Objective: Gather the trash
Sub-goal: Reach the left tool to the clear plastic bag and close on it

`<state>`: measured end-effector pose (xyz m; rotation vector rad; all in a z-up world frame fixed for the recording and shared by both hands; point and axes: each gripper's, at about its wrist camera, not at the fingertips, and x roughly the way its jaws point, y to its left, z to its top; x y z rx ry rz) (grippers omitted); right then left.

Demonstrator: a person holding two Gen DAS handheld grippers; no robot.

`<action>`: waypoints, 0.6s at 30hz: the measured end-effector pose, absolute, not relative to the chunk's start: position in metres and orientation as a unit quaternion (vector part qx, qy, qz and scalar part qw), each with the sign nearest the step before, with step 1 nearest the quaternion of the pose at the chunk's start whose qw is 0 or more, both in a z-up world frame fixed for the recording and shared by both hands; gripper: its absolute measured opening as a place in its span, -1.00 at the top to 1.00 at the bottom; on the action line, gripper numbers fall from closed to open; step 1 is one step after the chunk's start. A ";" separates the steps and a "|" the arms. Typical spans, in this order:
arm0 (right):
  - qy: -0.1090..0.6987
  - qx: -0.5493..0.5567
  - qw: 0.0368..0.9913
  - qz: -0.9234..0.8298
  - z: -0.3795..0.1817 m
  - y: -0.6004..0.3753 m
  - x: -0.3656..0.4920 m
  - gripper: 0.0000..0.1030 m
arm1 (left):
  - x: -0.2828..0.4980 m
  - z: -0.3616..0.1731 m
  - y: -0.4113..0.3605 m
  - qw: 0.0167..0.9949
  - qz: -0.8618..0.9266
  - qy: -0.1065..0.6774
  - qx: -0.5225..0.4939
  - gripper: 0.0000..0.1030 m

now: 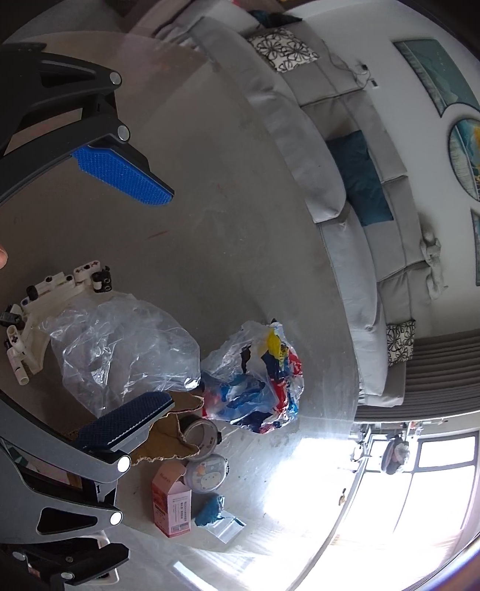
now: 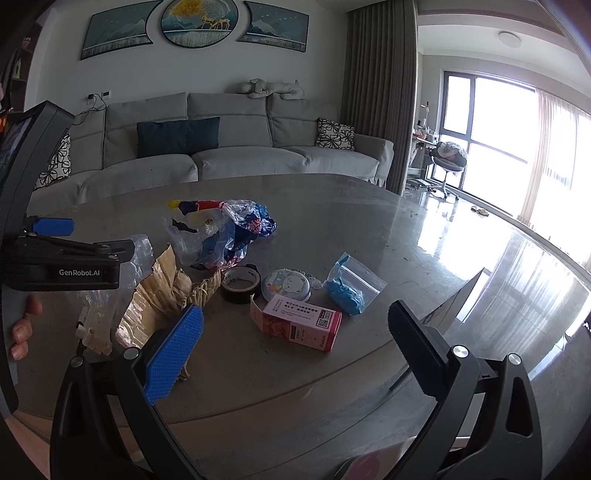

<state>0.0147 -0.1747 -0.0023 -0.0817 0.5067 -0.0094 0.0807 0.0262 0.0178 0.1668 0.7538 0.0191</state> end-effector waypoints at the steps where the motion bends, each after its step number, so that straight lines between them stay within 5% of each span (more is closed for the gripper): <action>1: 0.252 -0.043 0.967 -0.005 -0.003 -0.174 0.015 -0.94 | 0.085 0.018 0.028 0.925 0.006 0.373 0.079 -0.95; 18: 0.258 -0.062 0.964 -0.004 -0.013 -0.169 0.013 -0.94 | 0.123 -0.013 0.027 0.906 -0.022 0.413 0.089 -0.95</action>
